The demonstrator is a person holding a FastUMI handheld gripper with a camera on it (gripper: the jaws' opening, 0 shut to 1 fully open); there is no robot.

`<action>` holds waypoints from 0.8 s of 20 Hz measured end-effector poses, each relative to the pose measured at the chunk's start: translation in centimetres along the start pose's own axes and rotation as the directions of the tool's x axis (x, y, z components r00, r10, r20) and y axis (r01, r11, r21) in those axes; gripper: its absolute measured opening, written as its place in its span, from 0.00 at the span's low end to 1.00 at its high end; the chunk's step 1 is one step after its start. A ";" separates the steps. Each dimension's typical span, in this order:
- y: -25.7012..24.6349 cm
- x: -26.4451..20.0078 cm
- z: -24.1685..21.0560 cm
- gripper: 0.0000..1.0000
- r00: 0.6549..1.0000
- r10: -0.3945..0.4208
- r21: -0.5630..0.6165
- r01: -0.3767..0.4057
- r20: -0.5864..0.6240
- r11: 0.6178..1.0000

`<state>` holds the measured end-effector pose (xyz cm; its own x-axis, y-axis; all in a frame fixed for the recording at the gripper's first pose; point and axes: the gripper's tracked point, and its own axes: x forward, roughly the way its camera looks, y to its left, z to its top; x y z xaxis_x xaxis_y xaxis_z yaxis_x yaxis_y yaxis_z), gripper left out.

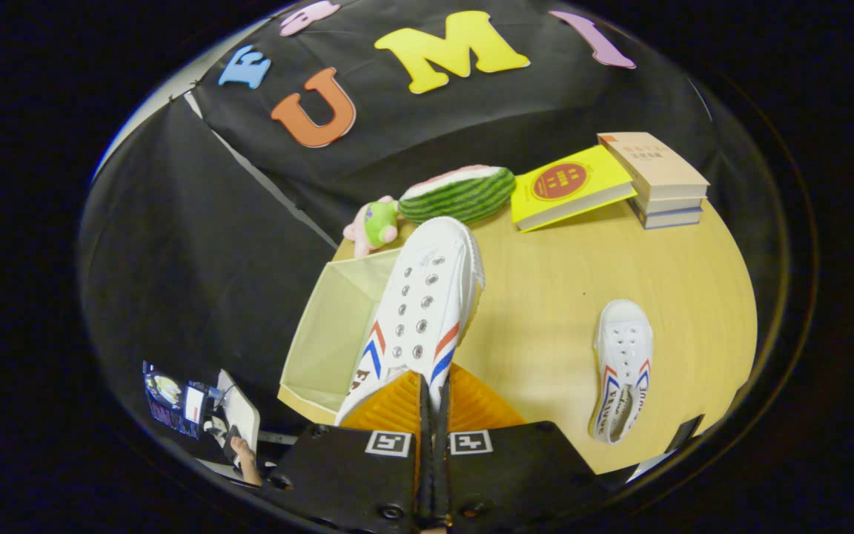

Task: Open the storage box then place both shoes into the box .Put the left shoe in first, then the right shoe, with the right side of both shoes facing outward in a uniform manner.

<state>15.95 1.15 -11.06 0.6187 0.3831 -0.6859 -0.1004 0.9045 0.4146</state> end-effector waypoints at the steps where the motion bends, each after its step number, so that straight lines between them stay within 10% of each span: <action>1: 1.8 0.5 0.0 0.06 1.000 0.026 0.011 -0.026 0.001 1.000; 16: 14.6 14.0 -2.0 0.06 0.994 0.098 0.132 -0.105 0.055 0.986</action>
<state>21.56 20.15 -15.85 0.6479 0.4589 -0.6080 -0.0605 0.8267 0.5594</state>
